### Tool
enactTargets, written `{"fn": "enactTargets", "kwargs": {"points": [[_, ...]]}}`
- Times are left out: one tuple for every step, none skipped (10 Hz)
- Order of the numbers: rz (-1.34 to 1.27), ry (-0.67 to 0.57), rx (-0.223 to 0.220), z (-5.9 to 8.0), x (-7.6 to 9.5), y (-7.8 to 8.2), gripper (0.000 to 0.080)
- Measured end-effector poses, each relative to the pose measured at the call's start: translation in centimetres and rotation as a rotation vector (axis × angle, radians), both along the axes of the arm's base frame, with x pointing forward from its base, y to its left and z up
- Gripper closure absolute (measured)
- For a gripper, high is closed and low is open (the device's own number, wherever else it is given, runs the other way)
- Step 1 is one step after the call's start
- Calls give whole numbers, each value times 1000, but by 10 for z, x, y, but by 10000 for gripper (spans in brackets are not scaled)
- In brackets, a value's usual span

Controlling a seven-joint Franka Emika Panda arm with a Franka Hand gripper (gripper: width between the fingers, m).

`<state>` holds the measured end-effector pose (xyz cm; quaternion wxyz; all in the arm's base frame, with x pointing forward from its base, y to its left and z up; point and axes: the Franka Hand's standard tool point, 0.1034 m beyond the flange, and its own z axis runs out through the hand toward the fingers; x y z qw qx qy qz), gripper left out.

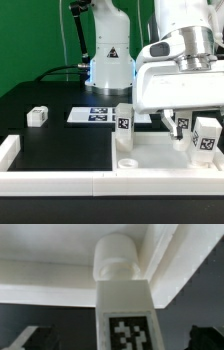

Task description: Assemble square table

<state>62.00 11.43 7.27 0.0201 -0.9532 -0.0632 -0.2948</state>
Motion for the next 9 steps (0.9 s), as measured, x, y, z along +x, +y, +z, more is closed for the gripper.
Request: {"fn": "enactTargets", "kwargs": {"points": [[0, 0, 0, 0, 0, 0, 150], [0, 2, 0, 0, 0, 0, 150], [-28, 62, 28, 1, -3, 3, 150], [-23, 147, 46, 10, -1, 5, 150], [-31, 149, 49, 18, 10, -2, 150], [-34, 153, 48, 15, 13, -4, 150], [-32, 253, 67, 8, 8, -1, 150], [-30, 359, 84, 9, 10, 2, 150], [-42, 442, 91, 11, 12, 3, 150]]}}
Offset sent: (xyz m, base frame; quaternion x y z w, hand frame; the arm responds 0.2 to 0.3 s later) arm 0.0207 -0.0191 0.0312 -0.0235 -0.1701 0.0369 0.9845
